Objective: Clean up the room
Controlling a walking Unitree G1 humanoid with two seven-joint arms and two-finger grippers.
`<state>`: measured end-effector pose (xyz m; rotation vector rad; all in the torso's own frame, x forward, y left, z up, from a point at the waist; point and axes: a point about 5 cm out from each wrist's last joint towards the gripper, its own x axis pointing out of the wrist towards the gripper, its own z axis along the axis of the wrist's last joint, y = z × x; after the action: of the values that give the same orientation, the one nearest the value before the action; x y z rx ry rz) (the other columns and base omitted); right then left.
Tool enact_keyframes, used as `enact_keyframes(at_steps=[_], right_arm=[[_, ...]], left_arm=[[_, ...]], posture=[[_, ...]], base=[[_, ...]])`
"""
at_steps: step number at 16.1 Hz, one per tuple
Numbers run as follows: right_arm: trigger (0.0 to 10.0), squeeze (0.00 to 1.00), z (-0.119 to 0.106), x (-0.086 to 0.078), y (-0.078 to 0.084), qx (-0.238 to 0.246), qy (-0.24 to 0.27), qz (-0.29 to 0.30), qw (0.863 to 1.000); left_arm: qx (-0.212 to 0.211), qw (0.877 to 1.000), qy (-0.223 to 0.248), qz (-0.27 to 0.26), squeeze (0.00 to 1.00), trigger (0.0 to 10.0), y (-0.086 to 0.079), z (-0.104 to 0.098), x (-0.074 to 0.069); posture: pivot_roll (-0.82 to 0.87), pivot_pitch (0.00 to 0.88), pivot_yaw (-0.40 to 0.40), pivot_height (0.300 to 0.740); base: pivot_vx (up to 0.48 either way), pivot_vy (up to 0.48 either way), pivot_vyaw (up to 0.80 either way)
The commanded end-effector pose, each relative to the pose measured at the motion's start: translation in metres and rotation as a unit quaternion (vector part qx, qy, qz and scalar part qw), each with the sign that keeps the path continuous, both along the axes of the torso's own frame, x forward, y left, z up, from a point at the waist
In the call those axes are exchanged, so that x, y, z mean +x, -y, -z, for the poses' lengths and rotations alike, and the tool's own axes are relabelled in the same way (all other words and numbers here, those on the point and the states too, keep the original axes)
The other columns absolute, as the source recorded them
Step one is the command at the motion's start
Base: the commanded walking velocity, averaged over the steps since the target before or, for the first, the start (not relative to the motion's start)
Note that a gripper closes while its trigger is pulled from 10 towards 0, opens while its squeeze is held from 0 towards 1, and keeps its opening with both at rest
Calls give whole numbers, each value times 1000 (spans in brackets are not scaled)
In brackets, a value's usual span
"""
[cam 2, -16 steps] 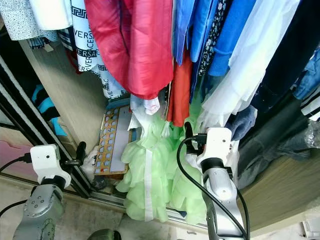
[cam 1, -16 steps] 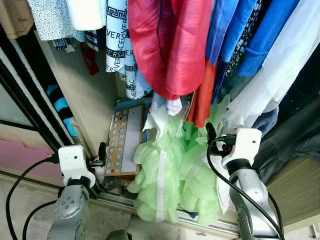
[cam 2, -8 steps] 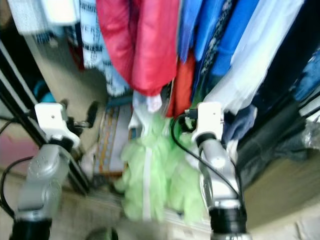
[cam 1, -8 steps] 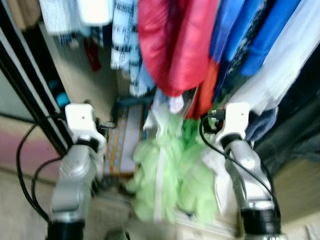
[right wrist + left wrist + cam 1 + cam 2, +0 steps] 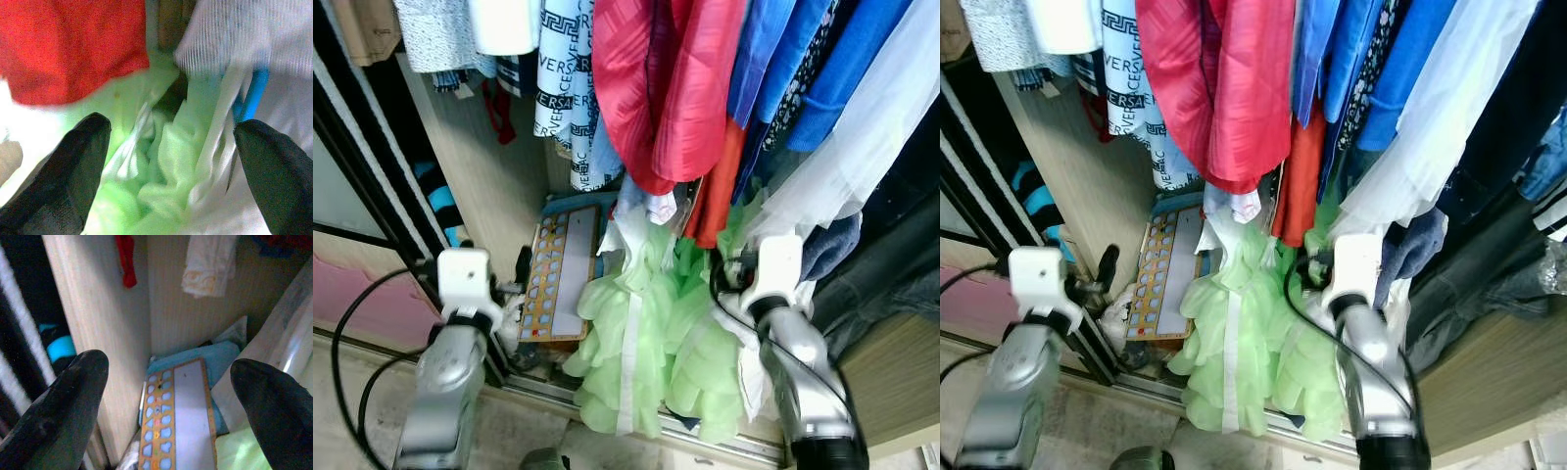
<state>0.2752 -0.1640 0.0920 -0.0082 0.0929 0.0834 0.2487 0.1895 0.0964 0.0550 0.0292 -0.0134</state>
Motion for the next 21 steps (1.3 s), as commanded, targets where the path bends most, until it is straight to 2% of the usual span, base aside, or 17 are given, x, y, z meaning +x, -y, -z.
enact_keyframes(at_steps=[1,4,5,9,14,17,21], right_arm=[[10000,0,-8,3,2,7,20,10,1000],[10000,0,-11,5,2,6,27,22,999],[10000,0,-14,6,0,-12,38,17,999],[10000,0,-16,11,0,-12,39,14,999],[10000,0,-16,14,-5,-7,37,5,999],[10000,0,-24,21,-13,10,45,-6,999],[10000,0,-22,22,-13,12,40,-7,999]], left_arm=[[-6,1000,11,5,0,10000,-4,1,-1],[-6,1000,25,7,0,10000,-5,0,0],[-13,1000,27,8,0,10000,-5,0,1],[-25,999,29,22,0,10000,3,-1,3],[-19,999,26,26,0,10000,7,1,5],[-18,999,29,27,0,10000,12,0,8],[-11,999,41,17,0,10000,10,-6,12]], posture=[[111,0,-16,740],[116,0,-16,740],[115,0,-16,740],[116,0,-17,740],[116,0,-28,740],[113,0,-34,740],[123,0,-48,740]], base=[[0,0,0],[0,0,0],[0,0,0],[0,0,800],[0,0,800],[0,0,800],[0,0,800]])
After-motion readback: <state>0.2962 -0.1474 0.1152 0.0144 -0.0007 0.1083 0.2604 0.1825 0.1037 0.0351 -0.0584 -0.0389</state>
